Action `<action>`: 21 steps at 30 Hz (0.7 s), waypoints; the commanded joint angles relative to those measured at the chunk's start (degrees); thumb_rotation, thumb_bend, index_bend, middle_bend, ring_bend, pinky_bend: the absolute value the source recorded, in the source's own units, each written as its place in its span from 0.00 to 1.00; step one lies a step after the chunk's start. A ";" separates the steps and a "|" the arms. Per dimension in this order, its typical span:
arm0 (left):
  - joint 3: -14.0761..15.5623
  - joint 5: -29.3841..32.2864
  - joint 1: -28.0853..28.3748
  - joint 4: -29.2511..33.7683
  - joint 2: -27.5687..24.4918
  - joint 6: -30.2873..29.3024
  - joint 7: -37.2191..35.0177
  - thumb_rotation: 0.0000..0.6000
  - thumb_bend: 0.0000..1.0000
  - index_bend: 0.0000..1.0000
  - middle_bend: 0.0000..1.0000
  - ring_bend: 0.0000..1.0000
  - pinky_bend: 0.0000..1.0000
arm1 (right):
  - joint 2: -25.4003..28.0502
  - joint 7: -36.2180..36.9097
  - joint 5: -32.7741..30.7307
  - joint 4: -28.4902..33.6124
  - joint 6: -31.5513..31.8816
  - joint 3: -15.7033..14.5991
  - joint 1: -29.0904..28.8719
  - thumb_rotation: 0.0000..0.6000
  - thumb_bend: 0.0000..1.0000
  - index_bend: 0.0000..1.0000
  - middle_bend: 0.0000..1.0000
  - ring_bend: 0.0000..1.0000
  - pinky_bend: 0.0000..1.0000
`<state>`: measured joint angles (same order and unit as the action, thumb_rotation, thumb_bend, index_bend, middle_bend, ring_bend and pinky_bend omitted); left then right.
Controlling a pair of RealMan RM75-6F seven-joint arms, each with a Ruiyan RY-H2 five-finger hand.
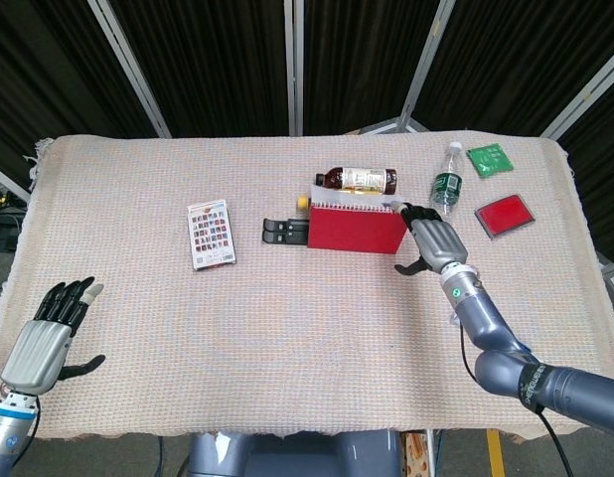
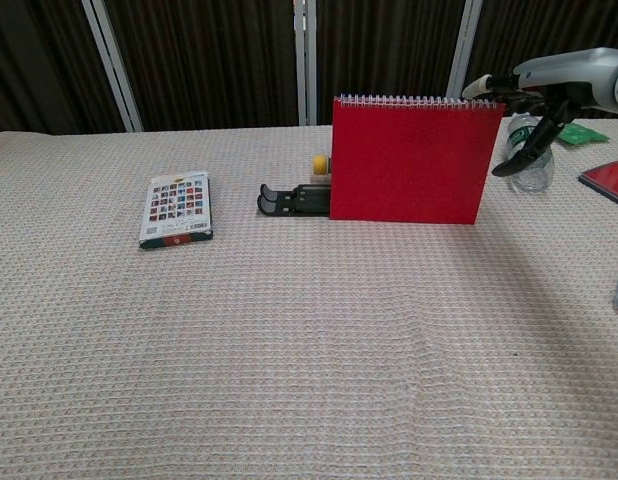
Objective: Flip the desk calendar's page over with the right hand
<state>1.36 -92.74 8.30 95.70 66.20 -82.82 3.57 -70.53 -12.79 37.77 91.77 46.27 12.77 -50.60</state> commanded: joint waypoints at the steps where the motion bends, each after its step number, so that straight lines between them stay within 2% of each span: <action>1: -0.05 0.05 -0.08 -0.12 -0.01 -0.17 -0.07 1.00 0.12 0.00 0.00 0.00 0.00 | -0.24 2.67 5.18 1.37 5.66 2.09 1.73 1.00 0.15 0.00 0.00 0.00 0.00; 5: -0.13 0.08 -0.16 -0.31 0.00 -0.44 -0.42 1.00 0.12 0.00 0.00 0.00 0.00 | 0.79 6.76 14.44 3.85 11.95 2.44 5.53 1.00 0.15 0.00 0.00 0.00 0.00; 12: -0.16 0.08 -0.20 -0.43 0.11 -0.55 -0.31 1.00 0.12 0.00 0.00 0.00 0.00 | 4.86 10.78 26.08 8.53 18.52 -1.49 12.38 1.00 0.15 0.00 0.00 0.00 0.00; 15: -0.02 -0.09 -0.21 -0.49 0.29 -0.49 0.13 1.00 0.12 0.00 0.00 0.00 0.00 | 6.43 11.66 31.70 9.35 22.35 -4.88 16.32 1.00 0.15 0.00 0.00 0.00 0.00; 17: 0.15 -0.39 -0.31 -0.55 0.53 -0.62 0.79 1.00 0.12 0.00 0.00 0.00 0.00 | 7.35 12.60 37.18 9.27 26.95 -8.68 20.68 1.00 0.15 0.00 0.00 0.00 0.00; 19: 0.34 -0.63 -0.49 -0.50 0.77 -0.82 1.29 1.00 0.12 0.00 0.00 0.00 0.00 | 7.45 13.94 42.76 7.70 31.73 -12.49 25.06 1.00 0.15 0.00 0.00 0.00 0.00; 21: 0.43 -0.76 -0.62 -0.43 0.83 -0.99 1.63 1.00 0.12 0.00 0.00 0.00 0.00 | 6.87 14.95 46.60 5.50 35.61 -14.81 28.32 1.00 0.15 0.00 0.00 0.00 0.00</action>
